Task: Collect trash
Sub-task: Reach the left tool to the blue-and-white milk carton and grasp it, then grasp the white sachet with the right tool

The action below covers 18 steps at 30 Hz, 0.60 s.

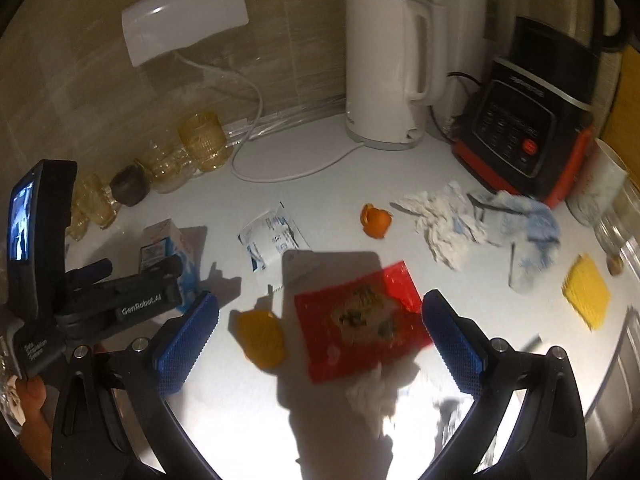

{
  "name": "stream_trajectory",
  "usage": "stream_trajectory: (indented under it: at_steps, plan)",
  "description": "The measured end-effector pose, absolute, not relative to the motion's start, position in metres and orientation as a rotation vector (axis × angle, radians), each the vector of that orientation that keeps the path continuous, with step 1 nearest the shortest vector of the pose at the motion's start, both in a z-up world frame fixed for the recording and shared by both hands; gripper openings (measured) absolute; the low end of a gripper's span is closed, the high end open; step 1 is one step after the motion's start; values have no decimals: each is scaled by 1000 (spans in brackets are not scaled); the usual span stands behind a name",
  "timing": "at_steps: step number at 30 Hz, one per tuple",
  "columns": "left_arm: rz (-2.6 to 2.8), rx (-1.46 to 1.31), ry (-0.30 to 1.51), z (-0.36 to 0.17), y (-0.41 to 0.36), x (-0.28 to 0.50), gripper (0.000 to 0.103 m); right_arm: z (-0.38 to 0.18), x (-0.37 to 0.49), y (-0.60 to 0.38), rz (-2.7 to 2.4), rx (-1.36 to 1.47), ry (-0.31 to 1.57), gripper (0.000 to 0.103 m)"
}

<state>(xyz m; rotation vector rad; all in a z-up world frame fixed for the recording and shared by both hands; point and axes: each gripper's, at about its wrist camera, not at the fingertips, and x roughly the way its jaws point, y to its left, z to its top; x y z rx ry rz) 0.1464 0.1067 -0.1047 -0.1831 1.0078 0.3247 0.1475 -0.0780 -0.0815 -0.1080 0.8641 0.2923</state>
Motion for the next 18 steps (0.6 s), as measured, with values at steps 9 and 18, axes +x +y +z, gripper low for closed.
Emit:
stream_trajectory:
  at_steps: [9,18]
  plan:
    - [381,-188,1033,-119,102,158,90,-93,172,-73,343,-123,883,101]
    - [425,-178,1079,-134,97,167,42,-94,178,-78,340,-127,885,101]
